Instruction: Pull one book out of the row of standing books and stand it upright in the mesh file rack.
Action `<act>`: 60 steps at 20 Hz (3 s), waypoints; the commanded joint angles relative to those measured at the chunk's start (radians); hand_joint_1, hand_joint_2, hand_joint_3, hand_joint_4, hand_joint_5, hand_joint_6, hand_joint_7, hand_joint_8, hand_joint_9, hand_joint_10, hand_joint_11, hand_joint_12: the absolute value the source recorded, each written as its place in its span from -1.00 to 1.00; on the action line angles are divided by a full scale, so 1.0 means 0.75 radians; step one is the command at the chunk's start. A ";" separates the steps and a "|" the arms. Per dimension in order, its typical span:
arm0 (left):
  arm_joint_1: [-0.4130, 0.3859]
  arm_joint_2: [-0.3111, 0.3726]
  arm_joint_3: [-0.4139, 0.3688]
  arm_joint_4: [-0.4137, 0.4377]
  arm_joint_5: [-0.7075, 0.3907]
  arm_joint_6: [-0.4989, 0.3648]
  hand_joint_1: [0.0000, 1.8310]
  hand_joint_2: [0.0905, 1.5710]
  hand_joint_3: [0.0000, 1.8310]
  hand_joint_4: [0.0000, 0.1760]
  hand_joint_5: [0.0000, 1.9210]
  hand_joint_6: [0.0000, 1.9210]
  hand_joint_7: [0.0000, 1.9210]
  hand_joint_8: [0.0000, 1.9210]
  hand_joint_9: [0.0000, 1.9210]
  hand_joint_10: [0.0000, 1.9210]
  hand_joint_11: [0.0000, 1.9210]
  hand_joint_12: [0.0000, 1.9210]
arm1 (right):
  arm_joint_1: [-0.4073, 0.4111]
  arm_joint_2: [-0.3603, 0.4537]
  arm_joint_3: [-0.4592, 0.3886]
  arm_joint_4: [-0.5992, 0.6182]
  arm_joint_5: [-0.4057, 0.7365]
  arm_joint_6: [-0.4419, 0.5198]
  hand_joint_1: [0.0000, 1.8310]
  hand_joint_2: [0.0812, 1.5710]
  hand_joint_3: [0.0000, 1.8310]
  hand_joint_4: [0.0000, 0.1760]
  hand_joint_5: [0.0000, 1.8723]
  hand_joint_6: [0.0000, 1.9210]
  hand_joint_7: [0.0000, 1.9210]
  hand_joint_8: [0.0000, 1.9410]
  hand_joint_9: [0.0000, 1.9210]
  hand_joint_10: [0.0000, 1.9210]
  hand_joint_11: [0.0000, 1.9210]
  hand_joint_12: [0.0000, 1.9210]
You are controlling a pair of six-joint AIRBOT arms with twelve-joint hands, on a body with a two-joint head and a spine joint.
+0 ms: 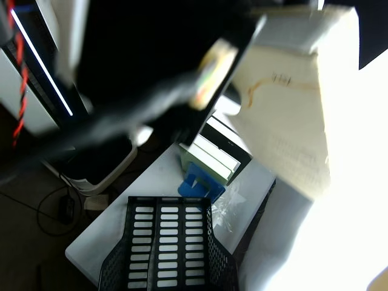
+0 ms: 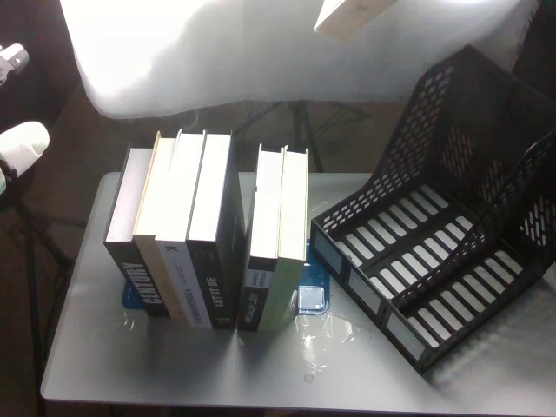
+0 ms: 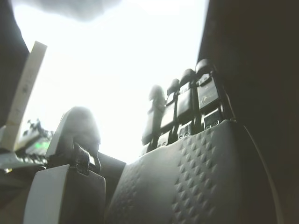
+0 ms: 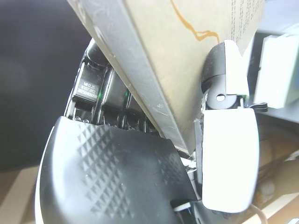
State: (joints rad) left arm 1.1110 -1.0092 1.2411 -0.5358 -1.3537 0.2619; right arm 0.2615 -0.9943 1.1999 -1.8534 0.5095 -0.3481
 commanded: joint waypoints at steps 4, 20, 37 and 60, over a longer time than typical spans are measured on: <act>-0.008 0.016 -0.002 -0.007 -0.164 -0.007 -0.73 0.73 -1.00 -1.00 -0.89 -1.00 -1.00 -1.00 -1.00 -1.00 -1.00 -1.00 | 0.001 0.023 -0.006 -0.020 -0.049 -0.022 0.21 0.65 -0.97 -1.00 -0.35 0.57 -0.32 0.67 -0.46 0.81 -0.49 1.00; 0.000 0.026 -0.024 -0.005 -0.164 -0.007 -0.81 0.69 -1.00 -0.40 -0.90 -0.99 -1.00 -1.00 -1.00 -1.00 -0.99 -0.99 | -0.178 0.025 0.030 -0.074 -0.060 -0.022 0.24 0.60 -1.00 -1.00 -0.16 0.36 -0.33 0.60 -0.54 0.84 -0.54 1.00; 0.033 0.018 -0.033 -0.025 -0.146 -0.007 -0.75 0.71 -1.00 -0.29 -0.92 -1.00 -1.00 -1.00 -1.00 -1.00 -1.00 -1.00 | -0.511 -0.074 0.165 0.247 -0.093 -0.022 0.27 0.61 -0.98 -1.00 -0.30 0.34 -0.14 0.80 0.32 1.00 0.41 1.00; 0.042 -0.007 -0.027 -0.033 -0.142 -0.007 -0.63 0.69 -1.00 -0.68 -0.86 -1.00 -1.00 -1.00 -1.00 -1.00 -1.00 -1.00 | -0.692 -0.241 0.367 0.074 -0.185 -0.022 0.34 0.50 -1.00 -1.00 -0.15 0.27 -0.12 0.37 0.06 0.85 0.16 0.97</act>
State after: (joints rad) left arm 1.1416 -1.0145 1.2133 -0.5526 -1.3331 0.2623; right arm -0.2638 -1.1816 1.4715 -1.8179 0.3977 -0.3531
